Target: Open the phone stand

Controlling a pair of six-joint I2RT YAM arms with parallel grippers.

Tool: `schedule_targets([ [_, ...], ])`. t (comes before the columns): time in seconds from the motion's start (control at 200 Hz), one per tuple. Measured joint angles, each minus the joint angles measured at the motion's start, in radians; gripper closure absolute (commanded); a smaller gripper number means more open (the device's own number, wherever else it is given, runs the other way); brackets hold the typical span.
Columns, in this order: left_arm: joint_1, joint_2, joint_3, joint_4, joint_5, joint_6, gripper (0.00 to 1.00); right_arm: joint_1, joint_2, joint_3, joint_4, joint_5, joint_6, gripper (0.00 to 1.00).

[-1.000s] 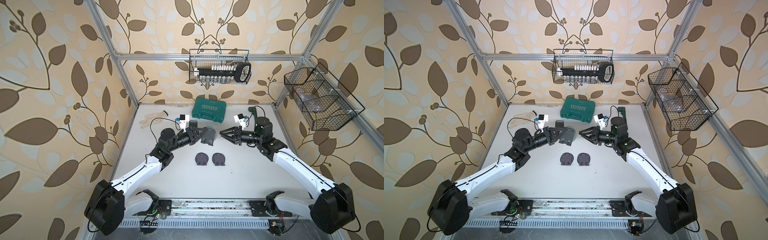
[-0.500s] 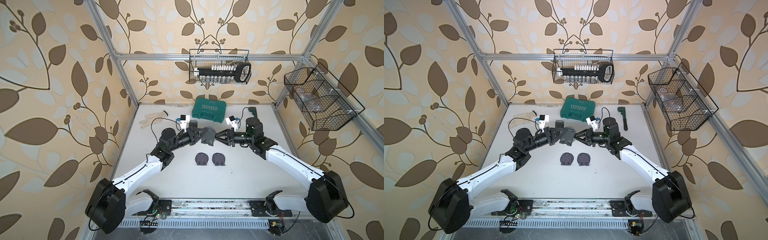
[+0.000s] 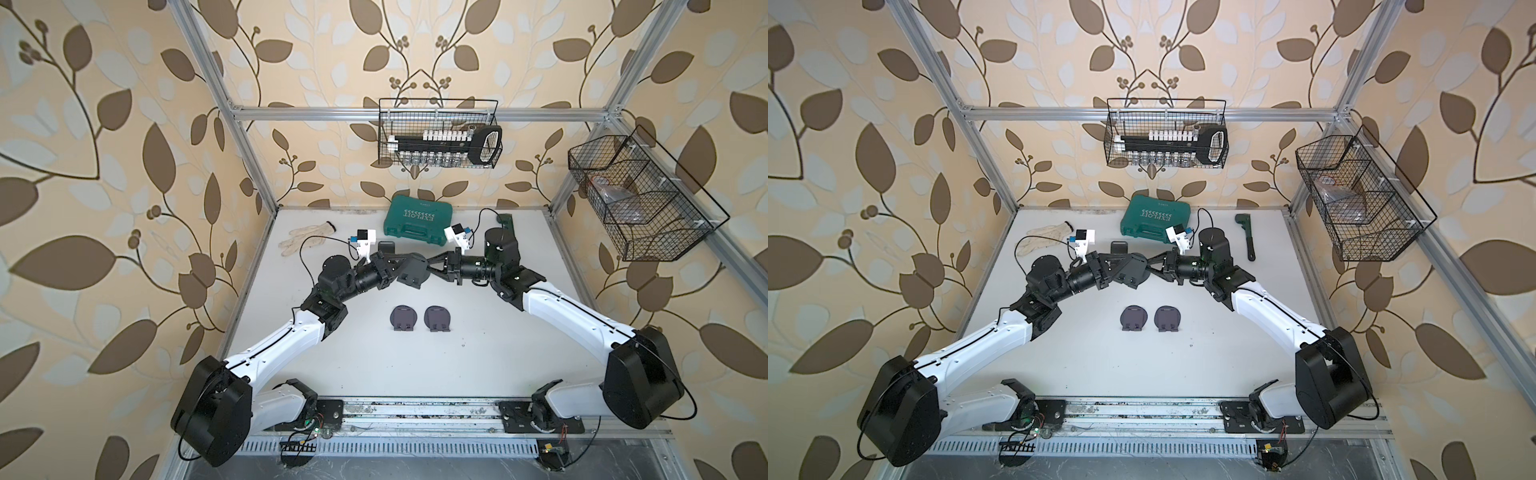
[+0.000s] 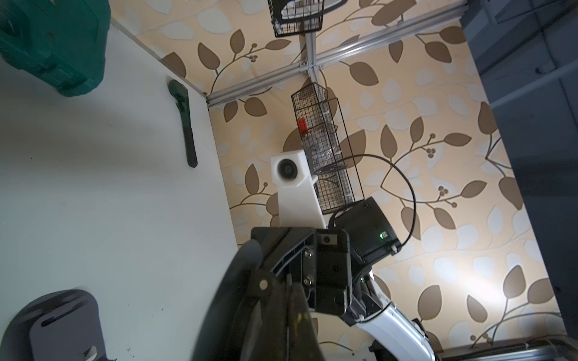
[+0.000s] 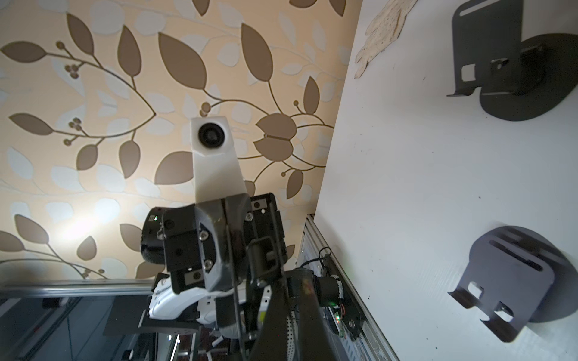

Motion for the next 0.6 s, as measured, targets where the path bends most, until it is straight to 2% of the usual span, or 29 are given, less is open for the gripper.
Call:
schedule_targets([
  [0.205, 0.003, 0.01, 0.0, 0.029, -0.007, -0.024, 1.0, 0.003, 0.013, 0.011, -0.002, 0.008, -0.002, 1.0],
  [0.41, 0.013, 0.043, 0.0, 0.035, -0.025, -0.042, 1.0, 0.002, 0.086, 0.017, 0.0, -0.004, 0.005, 1.0],
  [0.6, 0.017, 0.053, 0.01, -0.025, -0.027, -0.033, 1.0, 0.002, 0.181, -0.047, 0.135, -0.093, 0.11, 1.0],
])
